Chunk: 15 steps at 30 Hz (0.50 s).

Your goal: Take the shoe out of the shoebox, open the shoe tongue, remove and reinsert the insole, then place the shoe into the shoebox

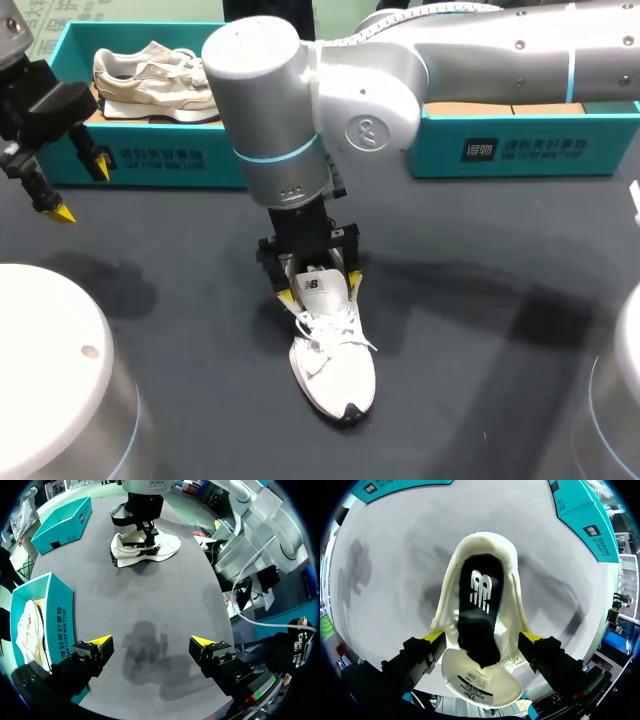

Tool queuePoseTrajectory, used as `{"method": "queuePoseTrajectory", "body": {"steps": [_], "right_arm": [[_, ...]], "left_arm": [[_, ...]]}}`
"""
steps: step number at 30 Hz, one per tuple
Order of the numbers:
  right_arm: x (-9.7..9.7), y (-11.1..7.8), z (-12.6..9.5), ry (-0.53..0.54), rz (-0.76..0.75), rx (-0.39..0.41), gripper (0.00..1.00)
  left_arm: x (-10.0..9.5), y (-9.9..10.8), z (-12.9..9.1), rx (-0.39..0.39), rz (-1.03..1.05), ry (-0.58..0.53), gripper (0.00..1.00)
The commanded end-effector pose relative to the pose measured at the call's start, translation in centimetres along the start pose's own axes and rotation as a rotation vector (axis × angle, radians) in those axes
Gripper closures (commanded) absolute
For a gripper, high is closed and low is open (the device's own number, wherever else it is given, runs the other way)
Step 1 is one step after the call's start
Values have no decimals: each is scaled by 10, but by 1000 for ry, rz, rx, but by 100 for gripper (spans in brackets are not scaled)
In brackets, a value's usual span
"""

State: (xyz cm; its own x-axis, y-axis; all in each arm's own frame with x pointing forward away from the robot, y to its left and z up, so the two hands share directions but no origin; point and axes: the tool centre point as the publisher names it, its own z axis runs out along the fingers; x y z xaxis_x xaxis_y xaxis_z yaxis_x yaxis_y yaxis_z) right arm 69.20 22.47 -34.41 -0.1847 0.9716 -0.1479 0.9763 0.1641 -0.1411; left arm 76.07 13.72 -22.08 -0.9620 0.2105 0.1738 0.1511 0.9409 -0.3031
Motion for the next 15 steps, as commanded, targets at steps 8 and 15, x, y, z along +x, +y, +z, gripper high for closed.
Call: {"method": "queuePoseTrajectory", "body": {"steps": [8, 15], "right_arm": [[-1, -22, -2, -6, 33, -13, 0], [-5, -30, -7, -21, 60, -26, 0]], "left_arm": [[1, 0, 0, -3, 0, -1, 0], [1, 0, 0, -3, 0, -1, 0]]}}
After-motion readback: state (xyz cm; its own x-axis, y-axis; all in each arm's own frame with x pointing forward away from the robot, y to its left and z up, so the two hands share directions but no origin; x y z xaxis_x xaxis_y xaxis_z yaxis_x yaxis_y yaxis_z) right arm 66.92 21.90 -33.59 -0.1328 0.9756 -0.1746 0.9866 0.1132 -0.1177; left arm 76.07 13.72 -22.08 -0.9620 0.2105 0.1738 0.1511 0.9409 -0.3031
